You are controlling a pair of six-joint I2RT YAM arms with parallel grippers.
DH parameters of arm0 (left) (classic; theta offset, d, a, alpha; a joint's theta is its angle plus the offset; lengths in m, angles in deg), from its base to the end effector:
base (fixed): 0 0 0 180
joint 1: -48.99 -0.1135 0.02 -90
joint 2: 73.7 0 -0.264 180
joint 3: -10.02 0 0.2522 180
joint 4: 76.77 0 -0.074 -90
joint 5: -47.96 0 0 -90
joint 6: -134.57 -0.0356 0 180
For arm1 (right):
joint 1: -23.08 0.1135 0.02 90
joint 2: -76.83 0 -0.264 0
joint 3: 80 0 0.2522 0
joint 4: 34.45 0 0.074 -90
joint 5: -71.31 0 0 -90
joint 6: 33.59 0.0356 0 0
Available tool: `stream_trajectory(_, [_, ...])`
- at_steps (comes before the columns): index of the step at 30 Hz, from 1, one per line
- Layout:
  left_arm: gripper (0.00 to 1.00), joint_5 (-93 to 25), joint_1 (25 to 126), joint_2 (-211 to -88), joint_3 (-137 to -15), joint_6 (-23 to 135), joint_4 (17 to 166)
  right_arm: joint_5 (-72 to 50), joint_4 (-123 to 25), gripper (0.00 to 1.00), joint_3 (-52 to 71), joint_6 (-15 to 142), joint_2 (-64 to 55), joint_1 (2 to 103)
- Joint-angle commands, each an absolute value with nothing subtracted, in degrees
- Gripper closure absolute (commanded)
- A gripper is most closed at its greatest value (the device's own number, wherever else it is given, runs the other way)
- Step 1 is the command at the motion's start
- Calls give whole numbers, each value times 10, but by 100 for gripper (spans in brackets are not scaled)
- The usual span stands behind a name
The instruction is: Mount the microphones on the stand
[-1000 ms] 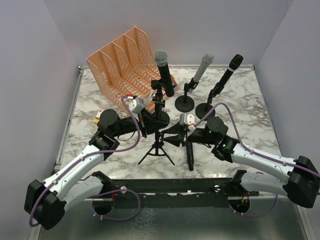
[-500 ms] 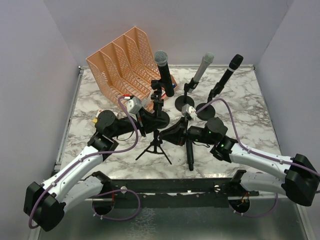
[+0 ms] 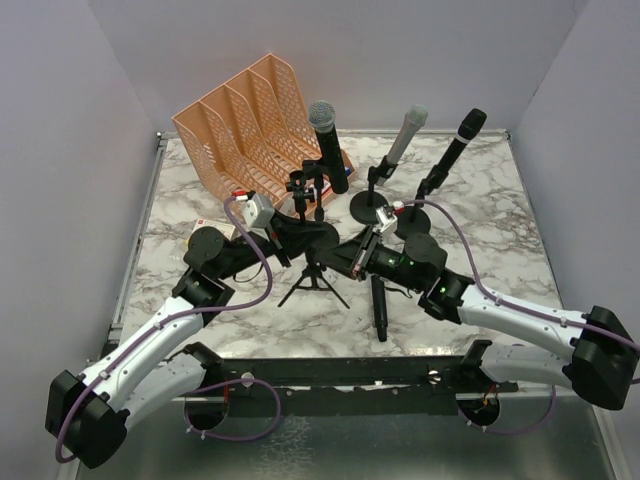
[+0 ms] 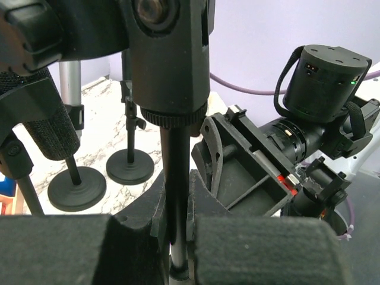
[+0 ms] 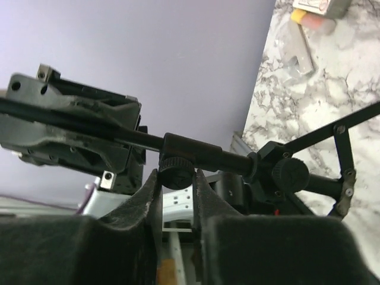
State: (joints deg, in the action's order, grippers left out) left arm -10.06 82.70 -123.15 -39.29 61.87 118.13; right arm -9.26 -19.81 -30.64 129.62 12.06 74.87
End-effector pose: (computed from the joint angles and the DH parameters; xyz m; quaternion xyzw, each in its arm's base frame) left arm 0.1570 -0.1274 0.3400 0.2997 0.5497 -0.4796 0.6148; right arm 0.1561 0.2077 0.2838 0.0751 0.7078 0.6479 0.2713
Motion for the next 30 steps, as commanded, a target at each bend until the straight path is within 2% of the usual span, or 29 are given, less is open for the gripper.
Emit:
stream_trajectory(1, [100,-100,833,-1214,-389,629,1205,-170,-279,68,-278,1412,157,743])
stream_trajectory(3, [100,-108,833,-1211,-388,635,1205,-183,-300,50,-286,1371,183,743])
stream_trajectory(4, [100,-111,833,-1209,-388,639,1204,-197,-307,45,-291,1347,196,743])
stream_trajectory(7, [100,-123,833,-1209,-387,651,1204,-232,-313,41,-306,1245,234,743])
stream_trajectory(12, [100,-133,833,-1215,-395,665,1199,-264,-297,41,-325,1007,273,742])
stream_trajectory(16, [100,-133,833,-1218,-402,674,1195,-111,-241,48,-345,753,274,743])
stream_trajectory(20, [100,-122,833,-1226,-405,686,1193,57,-278,53,-316,562,248,743])
stream_trajectory(30, [100,-107,833,-1238,-408,689,1189,105,-297,51,-280,330,215,760])
